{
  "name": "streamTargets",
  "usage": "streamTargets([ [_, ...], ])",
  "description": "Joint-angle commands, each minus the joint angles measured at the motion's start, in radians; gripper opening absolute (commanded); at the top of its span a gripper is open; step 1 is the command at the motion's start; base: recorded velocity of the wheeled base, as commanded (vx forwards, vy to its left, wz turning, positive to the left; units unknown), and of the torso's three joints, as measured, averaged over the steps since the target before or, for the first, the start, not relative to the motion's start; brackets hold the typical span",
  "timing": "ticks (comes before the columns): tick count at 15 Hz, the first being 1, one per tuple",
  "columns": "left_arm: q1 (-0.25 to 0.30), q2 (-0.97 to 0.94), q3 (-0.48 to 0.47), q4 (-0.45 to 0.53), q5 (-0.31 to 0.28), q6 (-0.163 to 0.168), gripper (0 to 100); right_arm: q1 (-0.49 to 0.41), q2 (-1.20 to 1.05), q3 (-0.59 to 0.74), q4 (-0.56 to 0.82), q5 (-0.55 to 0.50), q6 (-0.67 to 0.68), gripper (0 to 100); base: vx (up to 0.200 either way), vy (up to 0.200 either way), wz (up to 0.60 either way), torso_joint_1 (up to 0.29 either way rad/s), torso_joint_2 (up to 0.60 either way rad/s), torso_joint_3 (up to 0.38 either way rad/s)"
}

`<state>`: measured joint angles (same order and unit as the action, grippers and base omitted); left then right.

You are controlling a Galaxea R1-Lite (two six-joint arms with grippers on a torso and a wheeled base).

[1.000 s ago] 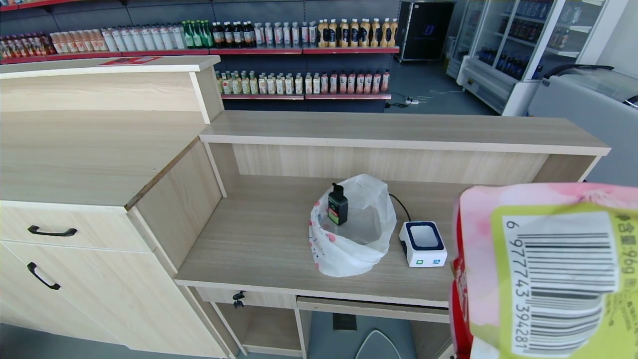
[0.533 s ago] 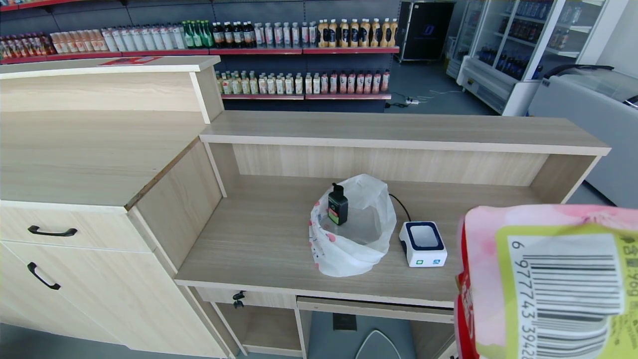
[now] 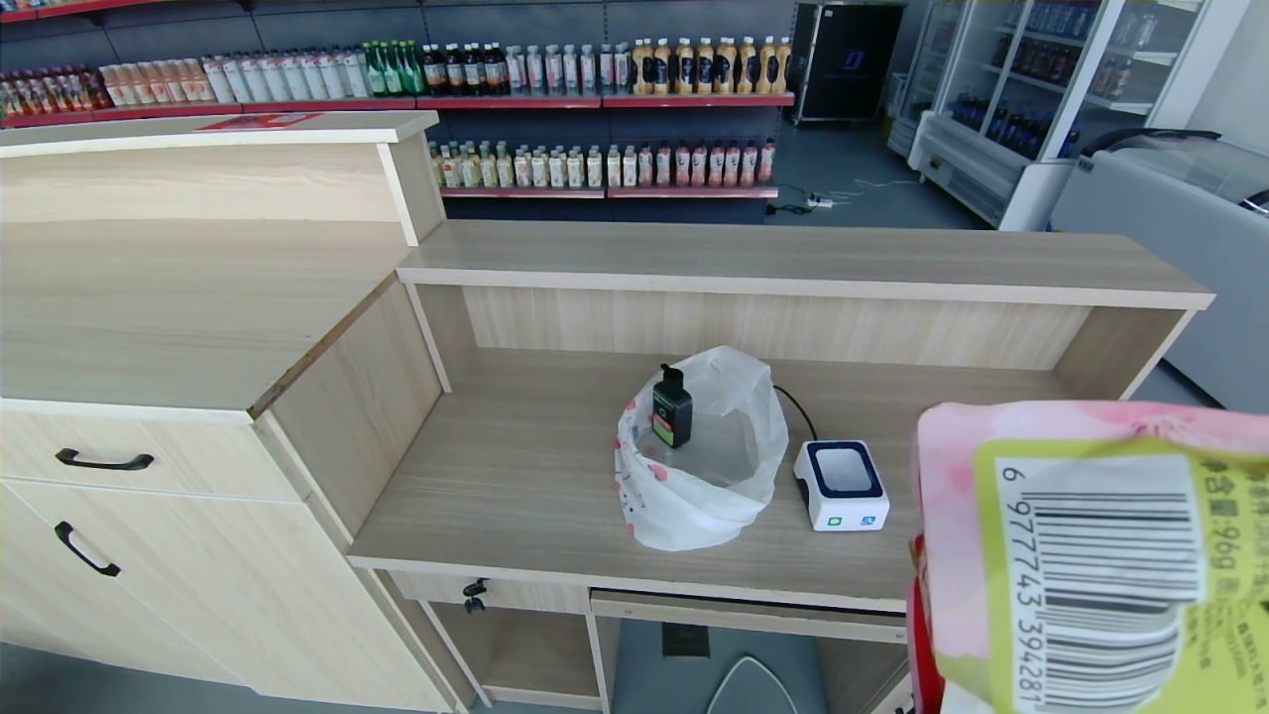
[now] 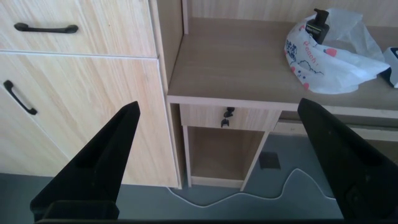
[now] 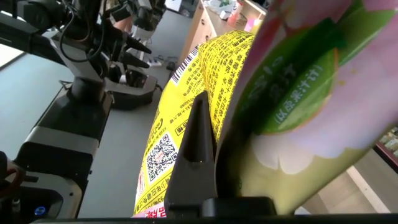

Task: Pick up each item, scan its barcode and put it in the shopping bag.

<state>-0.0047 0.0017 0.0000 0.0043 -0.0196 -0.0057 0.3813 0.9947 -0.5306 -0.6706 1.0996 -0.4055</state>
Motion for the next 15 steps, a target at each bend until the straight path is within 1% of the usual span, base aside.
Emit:
streamTargets([
  [1,0.0,0.0,0.0,0.0,0.0,0.0,100,0.005,-0.004,0.0,0.0,-0.003,-0.001,0,0.0,0.0,0.0,0.0,0.0,0.0],
  [5,0.0,0.0,0.0,0.0,0.0,0.0,100,0.002,0.002,-0.003,-0.001,-0.014,-0.006,0,0.0,0.0,0.0,0.0,0.0,0.0],
  [6,0.0,0.0,0.0,0.0,0.0,0.0,100,-0.018,0.021,-0.009,-0.006,-0.05,-0.01,0,0.0,0.0,0.0,0.0,0.0,0.0],
  [7,0.0,0.0,0.0,0.0,0.0,0.0,100,-0.084,0.044,-0.009,-0.012,-0.109,-0.013,0,0.0,0.0,0.0,0.0,0.0,0.0],
  [8,0.0,0.0,0.0,0.0,0.0,0.0,100,-0.182,0.073,-0.006,-0.01,-0.165,-0.03,0,0.0,0.0,0.0,0.0,0.0,0.0],
  [11,0.0,0.0,0.0,0.0,0.0,0.0,100,-0.535,0.151,0.023,0.005,-0.379,-0.141,0,0.0,0.0,0.0,0.0,0.0,0.0],
  [12,0.0,0.0,0.0,0.0,0.0,0.0,100,-0.622,0.163,0.029,0.023,-0.448,-0.156,0,0.0,0.0,0.0,0.0,0.0,0.0],
  [13,0.0,0.0,0.0,0.0,0.0,0.0,100,-0.687,0.179,0.034,0.026,-0.494,-0.164,0,0.0,0.0,0.0,0.0,0.0,0.0],
  [14,0.0,0.0,0.0,0.0,0.0,0.0,100,-0.759,0.205,0.038,0.023,-0.515,-0.165,0,0.0,0.0,0.0,0.0,0.0,0.0],
  [15,0.0,0.0,0.0,0.0,0.0,0.0,100,-0.815,0.228,0.04,0.022,-0.515,-0.167,0,0.0,0.0,0.0,0.0,0.0,0.0],
])
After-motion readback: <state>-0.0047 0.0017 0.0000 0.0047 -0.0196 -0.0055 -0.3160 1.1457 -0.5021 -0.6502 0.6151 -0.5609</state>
